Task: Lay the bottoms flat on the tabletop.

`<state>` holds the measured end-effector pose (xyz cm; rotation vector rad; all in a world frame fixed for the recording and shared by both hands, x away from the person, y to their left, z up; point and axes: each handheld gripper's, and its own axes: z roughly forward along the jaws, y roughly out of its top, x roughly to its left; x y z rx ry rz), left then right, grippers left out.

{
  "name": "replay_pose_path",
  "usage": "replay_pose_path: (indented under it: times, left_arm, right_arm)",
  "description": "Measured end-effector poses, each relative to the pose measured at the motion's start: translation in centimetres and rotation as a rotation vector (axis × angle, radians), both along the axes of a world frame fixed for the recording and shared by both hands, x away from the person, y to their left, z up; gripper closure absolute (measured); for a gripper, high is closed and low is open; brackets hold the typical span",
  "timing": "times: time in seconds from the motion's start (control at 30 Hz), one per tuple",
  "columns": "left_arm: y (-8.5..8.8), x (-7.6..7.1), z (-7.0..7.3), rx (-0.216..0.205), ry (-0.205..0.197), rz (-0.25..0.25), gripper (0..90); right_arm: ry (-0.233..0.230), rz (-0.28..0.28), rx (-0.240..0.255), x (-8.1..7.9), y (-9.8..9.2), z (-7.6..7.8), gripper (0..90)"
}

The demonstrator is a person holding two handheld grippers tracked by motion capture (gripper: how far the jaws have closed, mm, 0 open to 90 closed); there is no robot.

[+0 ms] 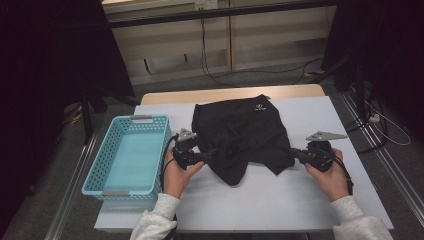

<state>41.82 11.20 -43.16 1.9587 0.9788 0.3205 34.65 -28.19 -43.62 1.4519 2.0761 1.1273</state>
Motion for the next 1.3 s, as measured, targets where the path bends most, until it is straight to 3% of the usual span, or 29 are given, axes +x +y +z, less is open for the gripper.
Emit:
replay_pose_path:
  times: [0.17,0.33,0.47,0.53,0.67,0.87,0.97,1.07,1.23,1.3]
  left_arm:
    - [-0.1,0.0,0.1,-0.001,0.001,-0.004,13.1]
    - [-0.3,-0.1,-0.1,0.004,0.005,-0.009,13.1]
    - [-0.2,-0.2,0.0,-0.002,0.004,-0.010,13.1]
    - [-0.1,-0.2,-0.1,-0.003,0.005,-0.004,13.1]
    - [0.1,-0.2,-0.1,-0.007,0.007,-0.002,13.1]
    - [-0.1,-0.4,-0.1,-0.004,0.007,-0.009,13.1]
    - [-0.2,-0.6,-0.2,0.004,0.008,-0.018,13.0]
    - [-0.3,-0.7,-0.1,0.002,0.005,-0.021,13.0]
    - [-0.3,-0.7,0.2,0.003,-0.004,-0.022,13.0]
    - [-0.3,-0.8,0.2,0.002,-0.002,-0.022,13.0]
  right_arm:
    - [-0.054,-0.018,0.001,-0.3,-0.8,0.8,90.0]
    - [-0.072,-0.027,-0.025,1.3,-0.7,1.0,90.0]
    - [-0.074,-0.048,-0.043,2.5,-0.8,0.6,90.0]
    - [-0.072,-0.066,-0.089,3.0,-1.0,0.3,90.0]
    - [-0.065,-0.088,-0.051,4.0,-1.9,-0.2,90.0]
    - [-0.040,-0.098,-0.088,5.0,-2.1,-1.3,89.7]
    - [-0.043,-0.102,-0.079,4.7,-2.1,-1.3,86.0]
    - [-0.060,-0.089,-0.084,3.7,-1.6,-0.9,76.9]
    - [-0.078,-0.008,-0.070,1.3,-0.4,-0.2,71.1]
    - [-0.076,0.022,-0.086,0.6,0.4,-0.1,69.5]
